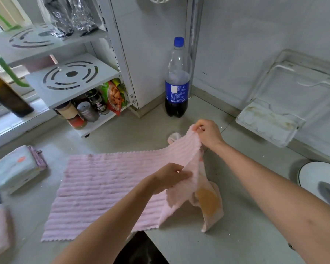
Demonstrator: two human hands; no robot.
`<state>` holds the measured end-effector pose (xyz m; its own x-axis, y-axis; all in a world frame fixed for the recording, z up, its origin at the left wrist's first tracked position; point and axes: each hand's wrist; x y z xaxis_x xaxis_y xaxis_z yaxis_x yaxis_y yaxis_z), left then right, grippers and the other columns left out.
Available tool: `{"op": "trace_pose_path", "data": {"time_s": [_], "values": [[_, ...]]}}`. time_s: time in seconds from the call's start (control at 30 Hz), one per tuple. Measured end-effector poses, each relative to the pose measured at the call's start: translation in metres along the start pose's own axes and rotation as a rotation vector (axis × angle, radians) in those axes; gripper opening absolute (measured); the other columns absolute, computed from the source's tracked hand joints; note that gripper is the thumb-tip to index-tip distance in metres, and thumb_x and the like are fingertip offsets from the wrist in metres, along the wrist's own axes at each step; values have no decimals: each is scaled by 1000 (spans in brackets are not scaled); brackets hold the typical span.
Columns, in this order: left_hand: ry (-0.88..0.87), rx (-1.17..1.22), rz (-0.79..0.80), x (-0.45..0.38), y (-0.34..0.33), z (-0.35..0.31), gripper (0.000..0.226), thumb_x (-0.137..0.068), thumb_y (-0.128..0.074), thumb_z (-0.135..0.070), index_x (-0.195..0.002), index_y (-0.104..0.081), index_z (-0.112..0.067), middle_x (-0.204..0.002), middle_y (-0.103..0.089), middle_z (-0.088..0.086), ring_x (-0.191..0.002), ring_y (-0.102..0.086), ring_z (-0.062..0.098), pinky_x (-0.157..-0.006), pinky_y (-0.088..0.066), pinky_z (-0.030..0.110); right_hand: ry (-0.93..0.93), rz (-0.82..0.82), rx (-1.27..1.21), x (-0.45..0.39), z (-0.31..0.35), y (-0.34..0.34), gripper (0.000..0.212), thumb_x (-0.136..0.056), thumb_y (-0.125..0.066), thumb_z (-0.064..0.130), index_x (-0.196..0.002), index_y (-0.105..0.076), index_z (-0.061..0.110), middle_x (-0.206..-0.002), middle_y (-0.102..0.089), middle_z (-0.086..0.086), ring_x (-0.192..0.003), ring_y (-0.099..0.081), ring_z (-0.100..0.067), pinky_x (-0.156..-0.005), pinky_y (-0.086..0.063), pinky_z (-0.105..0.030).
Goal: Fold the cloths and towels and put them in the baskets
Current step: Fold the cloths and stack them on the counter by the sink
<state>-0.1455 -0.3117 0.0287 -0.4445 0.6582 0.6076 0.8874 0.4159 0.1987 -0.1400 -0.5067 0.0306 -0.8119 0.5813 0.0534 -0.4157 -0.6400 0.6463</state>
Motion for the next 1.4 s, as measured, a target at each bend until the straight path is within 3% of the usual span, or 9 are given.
{"op": "trace_pose_path", "data": {"time_s": [0.13, 0.3, 0.4, 0.5, 0.8, 0.97, 1.13, 1.27, 1.4], "values": [[17, 93, -21, 21, 26, 13, 34, -95, -56, -35, -93, -69, -4, -82, -66, 10, -72, -61, 22, -68, -51, 33, 11, 48, -80, 4, 32, -25, 32, -82, -46, -10, -90, -75, 2, -101, -73, -11, -100, -64, -19, -80, -37, -8], [13, 246, -107, 68, 79, 47, 30, -95, -56, -32, -96, -67, -4, -79, -68, 4, -68, -64, 14, -60, -52, 22, 21, 214, -88, 8, 87, -91, 33, -83, -47, -11, -103, -70, -1, -111, -68, -14, -109, -61, -24, -86, -41, -17], [20, 326, -192, 101, 111, 78, 22, -91, -63, -28, -85, -68, -7, -64, -68, -4, -57, -63, 6, -55, -50, 19, 19, 272, -61, 14, 120, -140, 29, -85, -51, -7, -104, -70, 2, -109, -69, -14, -98, -65, -27, -82, -51, -29], [31, 400, -299, 129, 140, 114, 20, -89, -66, -24, -88, -70, -5, -75, -68, 5, -64, -63, 12, -59, -50, 23, 4, 314, -33, 26, 154, -186, 27, -87, -48, -6, -101, -70, 2, -101, -71, -16, -69, -63, -22, -71, -49, -25], [257, 327, -579, 149, 198, 211, 26, -86, -68, -12, -65, -53, -10, -38, -44, -8, -32, -36, 5, -38, -30, 15, 296, 594, 364, 45, 224, -298, 27, -81, -52, -4, -105, -64, -6, -108, -64, -27, -103, -60, -39, -87, -49, -39], [366, 132, -667, 153, 210, 244, 28, -80, -70, -14, -59, -52, -11, -55, -49, 4, -49, -47, 15, -49, -33, 22, 527, 637, 685, 55, 235, -339, 13, -82, -56, 10, -89, -65, 4, -106, -64, -18, -98, -61, -34, -71, -43, -27], [446, -13, -808, 154, 207, 265, 30, -81, -63, -20, -58, -45, -17, -73, -61, 11, -80, -61, 31, -60, -37, 31, 813, 585, 858, 51, 233, -369, 8, -88, -52, 2, -93, -57, 5, -113, -47, -12, -111, -45, -29, -66, -34, -33], [442, -177, -849, 151, 201, 277, 23, -81, -64, -35, -84, -66, -13, -104, -57, 11, -102, -53, 29, -87, -46, 38, 1006, 818, 978, 40, 235, -380, 19, -87, -48, 6, -104, -55, 2, -120, -47, -15, -115, -46, -30, -78, -41, -37], [461, -262, -768, 149, 193, 282, 31, -75, -70, -34, -90, -63, -9, -112, -44, 8, -104, -46, 28, -92, -44, 40, 1294, 971, 1136, 33, 245, -380, 16, -84, -54, 14, -96, -60, 5, -113, -49, -12, -108, -47, -28, -79, -47, -41]]}}
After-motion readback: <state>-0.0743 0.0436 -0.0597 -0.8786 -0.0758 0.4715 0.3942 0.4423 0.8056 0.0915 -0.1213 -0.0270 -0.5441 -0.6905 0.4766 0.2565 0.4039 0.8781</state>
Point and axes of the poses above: each hand's wrist, its own x-axis away from the middle knuckle, its own y-axis out of the back of the hand, z = x × y
